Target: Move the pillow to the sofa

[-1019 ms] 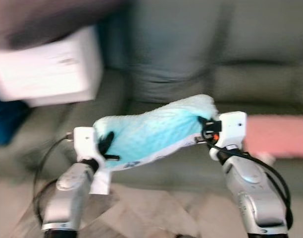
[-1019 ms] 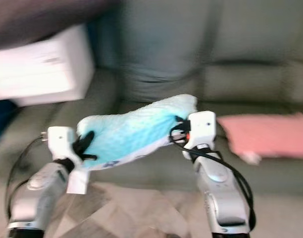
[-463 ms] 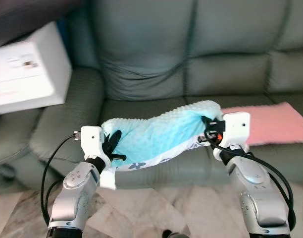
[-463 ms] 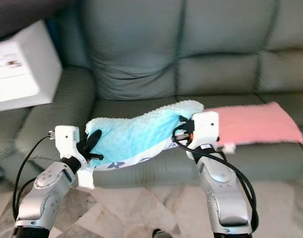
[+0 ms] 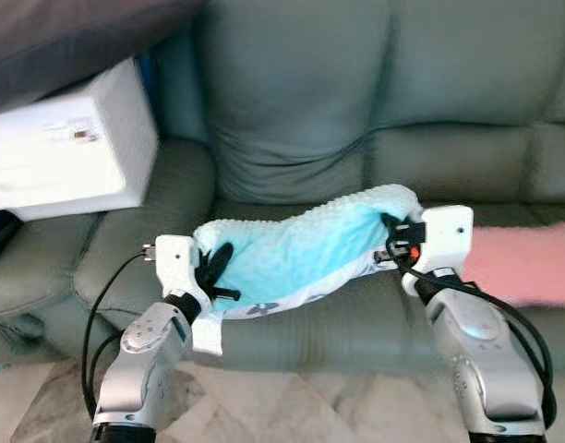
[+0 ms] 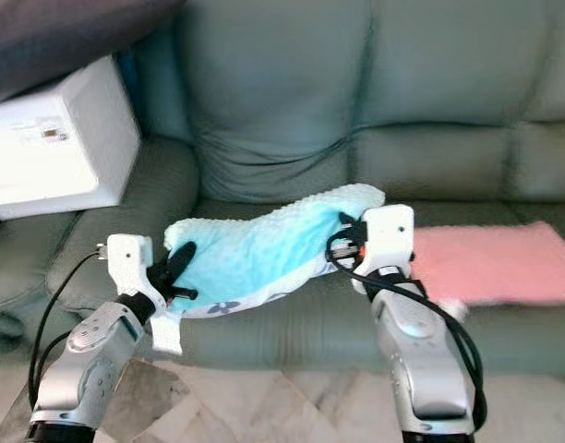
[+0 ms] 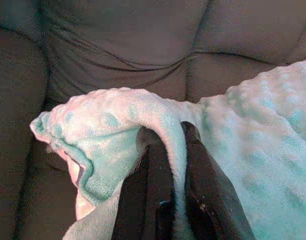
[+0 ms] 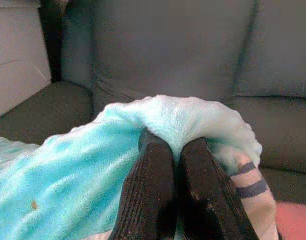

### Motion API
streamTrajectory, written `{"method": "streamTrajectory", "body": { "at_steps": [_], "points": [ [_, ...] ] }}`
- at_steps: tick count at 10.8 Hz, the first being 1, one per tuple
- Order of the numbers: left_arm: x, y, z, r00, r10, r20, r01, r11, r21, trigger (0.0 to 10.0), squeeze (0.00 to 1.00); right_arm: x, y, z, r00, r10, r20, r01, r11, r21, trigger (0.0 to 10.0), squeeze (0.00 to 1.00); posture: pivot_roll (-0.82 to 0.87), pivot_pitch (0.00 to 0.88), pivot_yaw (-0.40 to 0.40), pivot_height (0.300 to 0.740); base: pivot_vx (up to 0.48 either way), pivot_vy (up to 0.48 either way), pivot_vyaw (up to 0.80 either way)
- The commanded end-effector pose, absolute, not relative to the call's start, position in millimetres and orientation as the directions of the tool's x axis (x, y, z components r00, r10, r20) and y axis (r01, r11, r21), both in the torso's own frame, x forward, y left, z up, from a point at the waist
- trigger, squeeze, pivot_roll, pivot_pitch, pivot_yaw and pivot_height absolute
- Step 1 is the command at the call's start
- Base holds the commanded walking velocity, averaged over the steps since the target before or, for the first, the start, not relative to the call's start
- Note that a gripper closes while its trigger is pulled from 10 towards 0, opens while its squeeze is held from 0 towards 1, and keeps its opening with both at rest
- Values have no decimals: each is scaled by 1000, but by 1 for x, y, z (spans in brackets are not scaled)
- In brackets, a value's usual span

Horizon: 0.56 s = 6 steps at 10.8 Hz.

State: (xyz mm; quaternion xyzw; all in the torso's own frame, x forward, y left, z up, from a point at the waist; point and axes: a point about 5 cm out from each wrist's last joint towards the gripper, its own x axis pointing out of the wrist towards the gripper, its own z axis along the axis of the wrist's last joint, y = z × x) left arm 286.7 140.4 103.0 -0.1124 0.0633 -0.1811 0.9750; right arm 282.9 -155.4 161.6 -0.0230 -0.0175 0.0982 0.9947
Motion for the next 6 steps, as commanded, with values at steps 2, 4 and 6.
{"method": "streamTrajectory", "body": {
  "at_steps": [2, 4, 6],
  "points": [
    [287, 142, 103, 924, -374, -81, 347, 909, -231, 10000, 0, 284, -150, 167, 973, 224, 56, -222, 974, -43, 10000, 0, -194, 74, 25, 740, 398, 0, 0],
    [286, 141, 103, 922, -377, -84, 351, 909, -226, 10000, 0, 285, -149, 167, 973, 223, 56, -221, 974, -44, 10000, 0, -192, 75, 24, 740, 388, 0, 0],
    [284, 141, 100, 922, -373, -101, 345, 912, -221, 10000, 0, 285, -148, 166, 973, 225, 53, -223, 974, -43, 10000, 0, -189, 79, 26, 740, 0, 0, 0]
  ]
}}
